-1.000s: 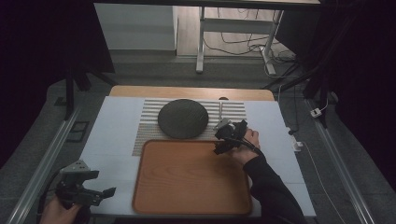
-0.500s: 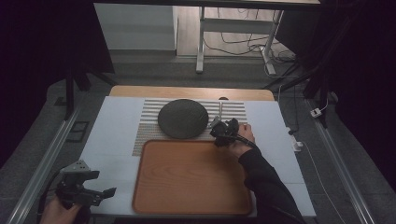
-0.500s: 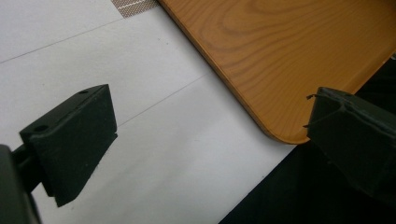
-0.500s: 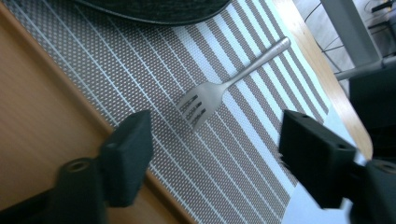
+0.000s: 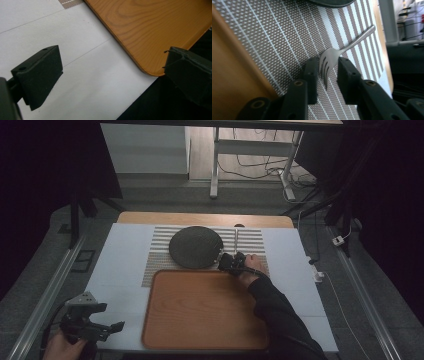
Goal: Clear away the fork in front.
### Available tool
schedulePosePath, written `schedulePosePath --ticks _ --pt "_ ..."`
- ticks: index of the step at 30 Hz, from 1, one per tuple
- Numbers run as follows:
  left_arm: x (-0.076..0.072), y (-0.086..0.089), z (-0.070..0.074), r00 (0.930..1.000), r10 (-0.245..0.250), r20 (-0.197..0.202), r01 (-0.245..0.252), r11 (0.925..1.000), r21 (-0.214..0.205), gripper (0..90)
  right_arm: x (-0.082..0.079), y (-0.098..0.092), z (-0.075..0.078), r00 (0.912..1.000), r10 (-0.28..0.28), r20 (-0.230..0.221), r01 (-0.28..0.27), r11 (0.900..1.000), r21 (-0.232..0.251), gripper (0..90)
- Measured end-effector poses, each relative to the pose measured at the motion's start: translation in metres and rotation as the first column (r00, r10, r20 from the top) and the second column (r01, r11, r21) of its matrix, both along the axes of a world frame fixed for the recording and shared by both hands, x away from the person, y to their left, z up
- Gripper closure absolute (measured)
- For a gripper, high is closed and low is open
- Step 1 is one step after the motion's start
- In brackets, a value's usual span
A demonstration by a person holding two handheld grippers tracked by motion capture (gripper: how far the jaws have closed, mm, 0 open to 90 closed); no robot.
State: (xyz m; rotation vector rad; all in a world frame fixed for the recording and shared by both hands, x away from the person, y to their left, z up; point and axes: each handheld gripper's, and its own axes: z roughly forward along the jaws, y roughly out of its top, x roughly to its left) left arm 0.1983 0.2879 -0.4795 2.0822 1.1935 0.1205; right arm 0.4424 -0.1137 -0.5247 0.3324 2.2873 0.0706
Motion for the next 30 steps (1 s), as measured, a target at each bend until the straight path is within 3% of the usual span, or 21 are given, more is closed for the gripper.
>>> schedulePosePath --ticks 2,4,5,6,8,10,11,12,13,14,15,16,17,18,19,20,26,30 --pt "0.0 0.0 0.0 1.0 -0.002 0.0 0.002 1.0 0.004 1.7 0.001 0.001 -0.002 0.9998 0.013 -0.016 -0.013 0.9999 0.008 76.3" --pt "0.0 -0.001 0.0 1.0 -0.005 -0.001 0.005 0.9999 0.01 1.8 0.0 0.003 -0.004 0.9996 0.028 -0.005 -0.028 0.9993 -0.026 80.9" --pt "0.0 -0.002 0.0 1.0 -0.008 -0.001 0.008 0.9999 0.011 1.8 -0.002 0.006 -0.009 0.9986 0.029 0.043 -0.027 0.9977 -0.062 83.9" --pt "0.0 -0.002 0.0 1.0 -0.009 -0.001 0.009 0.9998 0.015 1.8 -0.002 0.006 -0.009 0.9986 0.029 0.043 -0.027 0.9977 -0.062 83.9" --pt "0.0 -0.002 0.0 1.0 -0.01 -0.001 0.01 0.9998 0.019 1.8 -0.004 0.007 -0.011 0.997 0.058 0.05 -0.053 0.9929 -0.107 88.2" --pt "0.0 -0.002 0.0 0.9999 -0.012 0.001 0.012 0.9998 0.017 1.7 -0.004 0.007 -0.01 0.9971 0.059 0.047 -0.054 0.993 -0.105 88.6" --pt "0.0 -0.002 0.0 0.9999 -0.013 0.0 0.013 0.9998 0.013 1.6 -0.005 0.007 -0.009 0.9958 0.054 0.074 -0.045 0.992 -0.118 88.6" --pt "0.0 -0.002 0.0 0.9999 -0.014 -0.001 0.014 0.9998 0.011 1.2 -0.005 0.006 -0.006 0.9974 0.058 0.042 -0.054 0.9944 -0.091 88.7" --pt "0.0 -0.002 0.0 0.9999 -0.016 0.0 0.016 0.9998 0.009 1.0 -0.007 0.005 -0.005 0.9967 0.052 0.062 -0.046 0.9946 -0.094 88.7" --pt "0.0 -0.002 0.0 0.9998 -0.02 -0.001 0.02 0.9998 0.007 0.6 -0.007 0.004 -0.003 0.9969 0.054 0.057 -0.049 0.9957 -0.078 88.7" --pt "0.0 -0.002 0.0 0.9996 -0.026 -0.002 0.026 0.9996 0.004 0.1 -0.007 0.003 0.0 0.9977 0.064 0.024 -0.062 0.9961 -0.063 88.7" --pt "0.0 -0.002 0.0 0.9994 -0.033 -0.002 0.033 0.9994 0.003 0.0 -0.009 0.003 0.002 0.9973 0.058 0.046 -0.055 0.9963 -0.065 88.8" --pt "0.0 -0.003 0.001 0.9993 -0.039 -0.002 0.039 0.9993 0.0 0.0 -0.01 0.002 0.005 0.9982 0.059 0.014 -0.058 0.9975 -0.04 88.8" --pt "0.0 -0.003 0.001 0.999 -0.044 -0.003 0.044 0.999 -0.003 0.0 -0.012 0.001 0.007 0.9978 0.061 0.026 -0.059 0.9973 -0.042 88.8" --pt "-0.001 -0.003 0.001 0.9988 -0.049 -0.003 0.049 0.9988 -0.008 0.0 -0.013 0.0 0.01 0.9977 0.068 -0.002 -0.068 0.9975 -0.016 88.8" --pt "0.0 -0.003 0.001 0.9986 -0.052 -0.002 0.052 0.9985 -0.015 0.0 -0.015 -0.001 0.012 0.9975 0.071 0.003 -0.071 0.9975 0.002 88.8" --pt "0.0 -0.003 0.005 0.9965 -0.055 0.062 0.06 0.9959 -0.068 0.0 -0.027 -0.009 0.029 0.9972 0.075 -0.008 -0.074 0.9958 0.053 88.9" --pt "0.002 -0.006 0.007 0.9956 -0.062 0.071 0.068 0.9948 -0.076 0.0 -0.038 -0.014 0.041 0.9971 0.073 -0.019 -0.07 0.9901 0.121 88.8"
